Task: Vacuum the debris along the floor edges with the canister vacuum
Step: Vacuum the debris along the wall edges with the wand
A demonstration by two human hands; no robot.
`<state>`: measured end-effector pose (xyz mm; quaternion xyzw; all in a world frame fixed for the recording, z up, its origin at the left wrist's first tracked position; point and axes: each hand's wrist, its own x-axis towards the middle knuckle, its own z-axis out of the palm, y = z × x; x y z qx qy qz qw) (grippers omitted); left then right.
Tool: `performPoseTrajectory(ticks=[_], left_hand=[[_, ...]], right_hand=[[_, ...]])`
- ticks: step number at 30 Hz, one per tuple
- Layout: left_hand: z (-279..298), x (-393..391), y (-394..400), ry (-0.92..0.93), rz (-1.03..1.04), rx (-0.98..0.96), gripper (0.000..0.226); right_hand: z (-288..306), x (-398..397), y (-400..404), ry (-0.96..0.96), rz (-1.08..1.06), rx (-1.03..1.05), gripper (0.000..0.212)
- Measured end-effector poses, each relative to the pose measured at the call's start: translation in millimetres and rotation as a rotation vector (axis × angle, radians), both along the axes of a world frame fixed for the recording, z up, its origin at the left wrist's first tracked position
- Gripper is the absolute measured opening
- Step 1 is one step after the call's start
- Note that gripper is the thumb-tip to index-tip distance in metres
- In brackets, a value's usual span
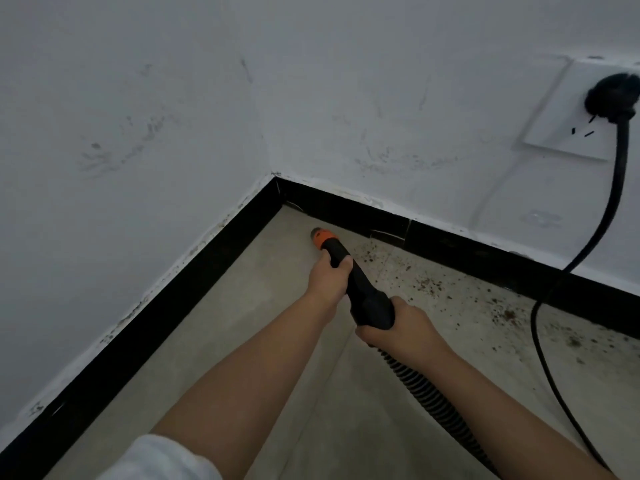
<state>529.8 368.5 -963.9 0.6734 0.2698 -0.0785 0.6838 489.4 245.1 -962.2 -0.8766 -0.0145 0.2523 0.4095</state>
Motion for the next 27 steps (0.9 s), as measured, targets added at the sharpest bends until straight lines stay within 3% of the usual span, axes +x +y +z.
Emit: performPoseTrajectory(ticks=[6,11,18,27], left_hand=[[0,-8,-7,-0.003,0.068,-0.004,0.042],[0,-33,-16,-0.049,0.077,0.014,0.051],[-6,-57,-37,-0.006,0.036,-0.037,0.047],[-9,-37,-39,0.012,0.032,-0.047,0.049]], right_hand=[[23,-3,-14,-0.026,0.083,-0.051,0.031],[34,-26,-26,-0.045,0.121,-0.091,0.034],[32,-50,-46,-0.022,0.126,-0.142,0.039],[18,-32,-46,-0.058,0.108,-0.132,0.037]])
